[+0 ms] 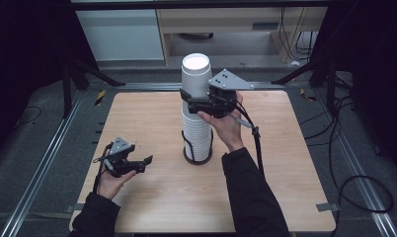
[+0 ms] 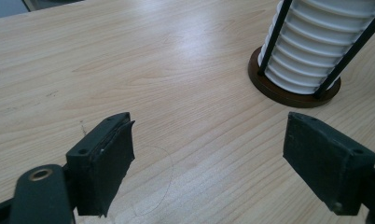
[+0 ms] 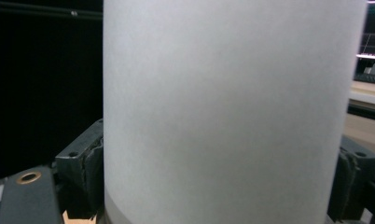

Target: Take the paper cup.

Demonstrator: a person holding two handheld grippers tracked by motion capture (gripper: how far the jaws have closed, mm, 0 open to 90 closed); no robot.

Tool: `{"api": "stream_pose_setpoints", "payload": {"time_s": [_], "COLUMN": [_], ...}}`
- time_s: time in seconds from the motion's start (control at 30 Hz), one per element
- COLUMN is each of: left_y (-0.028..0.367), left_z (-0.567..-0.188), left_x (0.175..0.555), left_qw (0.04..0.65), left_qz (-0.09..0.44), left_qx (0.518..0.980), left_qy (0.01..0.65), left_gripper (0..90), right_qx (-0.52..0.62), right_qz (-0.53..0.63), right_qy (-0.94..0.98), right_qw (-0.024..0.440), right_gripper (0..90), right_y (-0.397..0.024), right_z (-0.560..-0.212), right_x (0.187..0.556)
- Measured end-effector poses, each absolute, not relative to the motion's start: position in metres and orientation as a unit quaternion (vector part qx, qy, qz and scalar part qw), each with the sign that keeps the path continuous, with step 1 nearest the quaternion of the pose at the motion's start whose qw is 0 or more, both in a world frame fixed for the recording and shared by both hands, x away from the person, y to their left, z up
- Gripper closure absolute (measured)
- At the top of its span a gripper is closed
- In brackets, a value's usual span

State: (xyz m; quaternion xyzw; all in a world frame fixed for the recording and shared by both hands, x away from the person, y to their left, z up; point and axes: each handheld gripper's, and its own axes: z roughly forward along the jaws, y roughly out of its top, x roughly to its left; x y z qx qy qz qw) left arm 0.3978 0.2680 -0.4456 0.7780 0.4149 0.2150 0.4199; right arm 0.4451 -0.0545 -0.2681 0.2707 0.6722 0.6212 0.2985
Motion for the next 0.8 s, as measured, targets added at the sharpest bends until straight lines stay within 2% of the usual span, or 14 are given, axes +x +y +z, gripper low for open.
{"api": "stream_pose_setpoints", "payload": {"time_s": [0.53,0.8], "left_y": [0.268,0.267], "left_z": [-0.446,-0.445], "left_x": [0.397,0.397], "left_qw": [0.420,0.420], "left_qz": [0.215,0.214], "left_qx": [0.778,0.779], "left_qy": [0.415,0.413], "left_gripper": [15.5,15.6], "right_qx": [0.251,0.249], "right_qz": [0.639,0.627], "right_qy": [0.655,0.660], "right_qw": [0.317,0.330], "right_gripper": [13.8,13.8], "right_y": [-0.069,-0.098], "right_z": [-0.234,-0.237], "right_x": [0.431,0.415]}}
